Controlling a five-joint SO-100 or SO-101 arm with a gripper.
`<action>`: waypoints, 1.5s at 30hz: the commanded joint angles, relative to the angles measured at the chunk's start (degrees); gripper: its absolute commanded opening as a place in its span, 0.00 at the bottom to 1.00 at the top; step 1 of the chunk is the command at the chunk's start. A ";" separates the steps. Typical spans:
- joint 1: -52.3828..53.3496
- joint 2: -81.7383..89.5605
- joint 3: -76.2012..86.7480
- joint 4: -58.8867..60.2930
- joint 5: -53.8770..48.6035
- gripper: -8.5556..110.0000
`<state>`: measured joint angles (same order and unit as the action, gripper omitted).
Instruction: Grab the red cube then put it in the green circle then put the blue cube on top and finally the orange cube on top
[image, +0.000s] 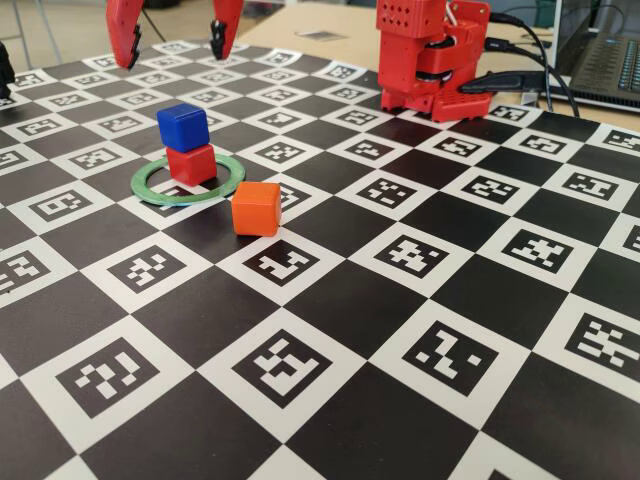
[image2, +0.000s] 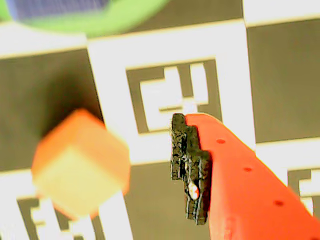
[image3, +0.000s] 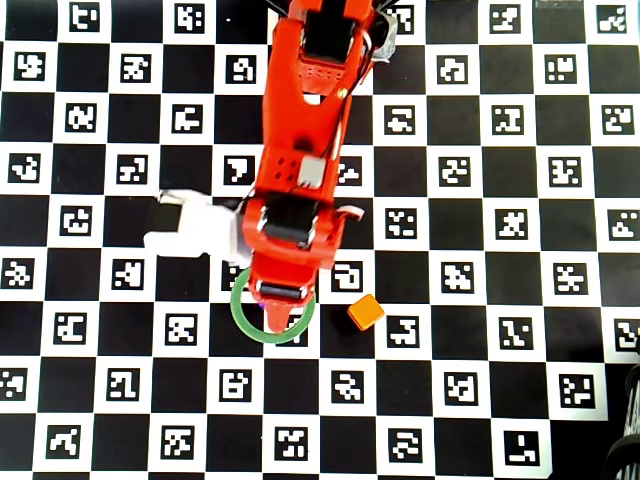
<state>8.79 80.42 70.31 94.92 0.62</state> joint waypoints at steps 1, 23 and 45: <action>-3.78 6.86 -4.92 1.05 2.90 0.40; -16.44 -8.26 -9.05 -3.25 14.33 0.46; -14.68 -10.46 13.01 -26.02 8.88 0.47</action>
<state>-6.33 69.35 83.58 70.58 10.20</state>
